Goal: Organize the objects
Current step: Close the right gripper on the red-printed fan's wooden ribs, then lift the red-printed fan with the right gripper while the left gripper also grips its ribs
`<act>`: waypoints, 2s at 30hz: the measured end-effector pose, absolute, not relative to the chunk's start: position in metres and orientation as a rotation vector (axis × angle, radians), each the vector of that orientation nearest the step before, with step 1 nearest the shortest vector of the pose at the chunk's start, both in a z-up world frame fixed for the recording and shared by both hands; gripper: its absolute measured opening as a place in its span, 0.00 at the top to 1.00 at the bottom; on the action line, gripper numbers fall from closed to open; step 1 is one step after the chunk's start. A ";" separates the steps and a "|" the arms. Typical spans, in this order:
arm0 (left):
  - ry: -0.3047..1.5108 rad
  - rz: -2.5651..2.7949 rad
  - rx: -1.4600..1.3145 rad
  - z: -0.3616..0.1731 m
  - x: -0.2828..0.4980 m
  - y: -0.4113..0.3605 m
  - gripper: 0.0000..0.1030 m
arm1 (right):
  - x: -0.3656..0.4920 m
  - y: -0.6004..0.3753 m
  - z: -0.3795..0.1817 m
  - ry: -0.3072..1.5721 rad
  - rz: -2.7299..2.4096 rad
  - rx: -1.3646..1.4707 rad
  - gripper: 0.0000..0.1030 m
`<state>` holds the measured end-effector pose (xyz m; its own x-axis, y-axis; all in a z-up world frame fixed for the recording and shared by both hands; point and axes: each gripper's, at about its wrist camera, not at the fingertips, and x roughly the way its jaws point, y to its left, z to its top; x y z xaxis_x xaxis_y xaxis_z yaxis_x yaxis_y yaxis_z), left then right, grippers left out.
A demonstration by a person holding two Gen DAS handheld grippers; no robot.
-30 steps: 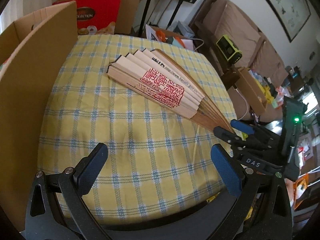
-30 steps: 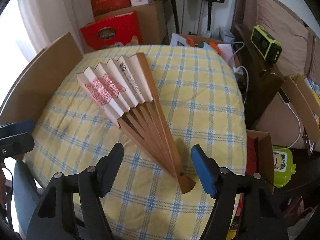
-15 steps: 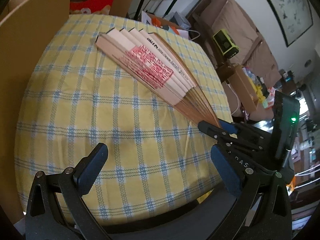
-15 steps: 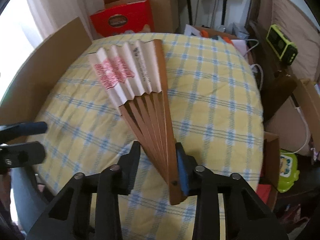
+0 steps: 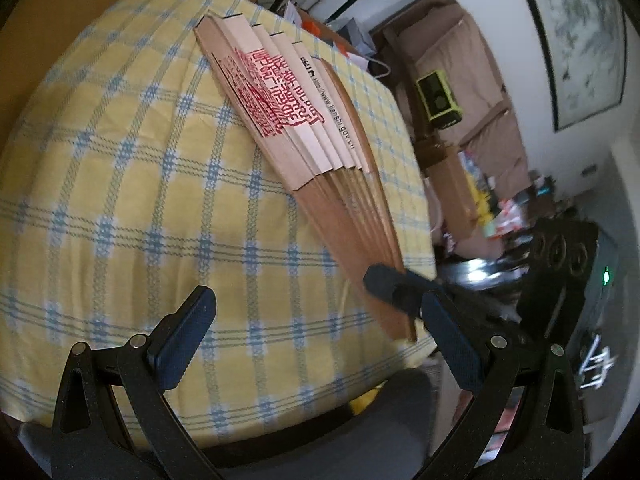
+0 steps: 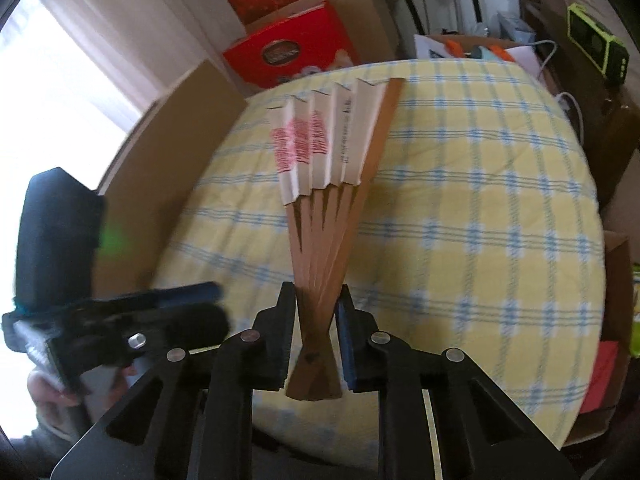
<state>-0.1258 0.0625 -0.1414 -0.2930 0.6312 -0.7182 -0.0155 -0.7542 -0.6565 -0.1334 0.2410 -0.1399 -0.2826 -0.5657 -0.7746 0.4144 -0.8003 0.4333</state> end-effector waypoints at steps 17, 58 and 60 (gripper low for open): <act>-1.006 1.949 -1.407 -0.151 -0.140 0.045 0.36 | -0.098 0.208 -0.119 -0.256 -2.033 1.276 0.83; -0.895 2.441 -1.172 -0.008 -0.090 -0.141 0.51 | -0.067 0.022 -0.001 -0.170 -1.951 0.953 0.83; -0.894 2.456 -1.195 -0.014 -0.090 -0.155 0.52 | -0.068 0.006 -0.007 -0.163 -1.939 0.959 0.83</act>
